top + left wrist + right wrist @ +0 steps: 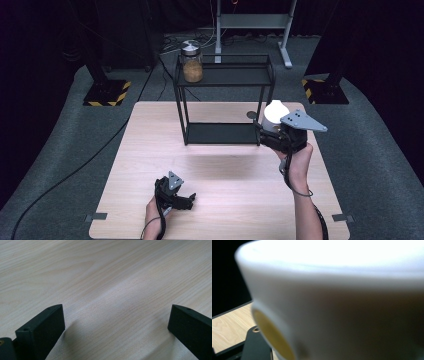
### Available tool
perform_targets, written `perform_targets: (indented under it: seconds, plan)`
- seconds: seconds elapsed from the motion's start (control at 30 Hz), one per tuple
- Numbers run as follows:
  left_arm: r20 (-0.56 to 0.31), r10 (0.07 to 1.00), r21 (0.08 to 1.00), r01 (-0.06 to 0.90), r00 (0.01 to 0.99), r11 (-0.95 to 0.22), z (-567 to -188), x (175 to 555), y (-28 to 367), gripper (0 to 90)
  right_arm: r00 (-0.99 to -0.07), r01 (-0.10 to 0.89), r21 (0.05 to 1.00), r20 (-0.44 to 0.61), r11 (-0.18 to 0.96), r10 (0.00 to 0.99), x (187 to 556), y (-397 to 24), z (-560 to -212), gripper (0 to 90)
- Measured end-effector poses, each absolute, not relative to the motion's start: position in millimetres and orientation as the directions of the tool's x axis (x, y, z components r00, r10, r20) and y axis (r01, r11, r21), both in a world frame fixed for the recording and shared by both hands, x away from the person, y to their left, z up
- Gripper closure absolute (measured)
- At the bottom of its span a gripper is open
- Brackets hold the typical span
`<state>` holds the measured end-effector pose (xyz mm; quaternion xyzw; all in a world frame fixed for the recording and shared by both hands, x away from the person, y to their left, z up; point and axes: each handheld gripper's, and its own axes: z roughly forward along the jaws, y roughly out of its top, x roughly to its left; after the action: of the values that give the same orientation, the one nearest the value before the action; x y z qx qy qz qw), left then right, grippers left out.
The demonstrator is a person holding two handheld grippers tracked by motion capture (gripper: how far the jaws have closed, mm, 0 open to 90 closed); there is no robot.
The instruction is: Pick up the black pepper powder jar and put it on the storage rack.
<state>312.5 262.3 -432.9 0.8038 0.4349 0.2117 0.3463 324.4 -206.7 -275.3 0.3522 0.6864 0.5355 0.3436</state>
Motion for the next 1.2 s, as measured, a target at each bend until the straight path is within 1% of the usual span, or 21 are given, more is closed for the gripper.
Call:
perform_targets:
  seconds: [0.23, 0.53, 0.9, 1.2]
  plan:
    - [0.040, 0.847, 0.741, 0.552, 0.530, -0.381, -433, 312, 262, 0.2, -0.525, 0.101, 0.976, -0.110, 0.191, 0.844, 328, -203, -266, 30.2]
    - [0.044, 0.848, 0.741, 0.552, 0.529, -0.383, -433, 312, 261, 0.2, -0.541, 0.098, 0.978, -0.102, 0.183, 0.835, 335, -202, -257, 30.3]
    - [0.038, 0.847, 0.741, 0.554, 0.531, -0.380, -433, 313, 262, 0.5, -0.561, 0.084, 0.982, -0.095, 0.170, 0.822, 350, -199, -234, 30.2]
    - [0.036, 0.845, 0.739, 0.554, 0.534, -0.383, -432, 313, 263, 0.5, -0.577, 0.082, 0.982, -0.091, 0.168, 0.812, 359, -197, -222, 30.2]
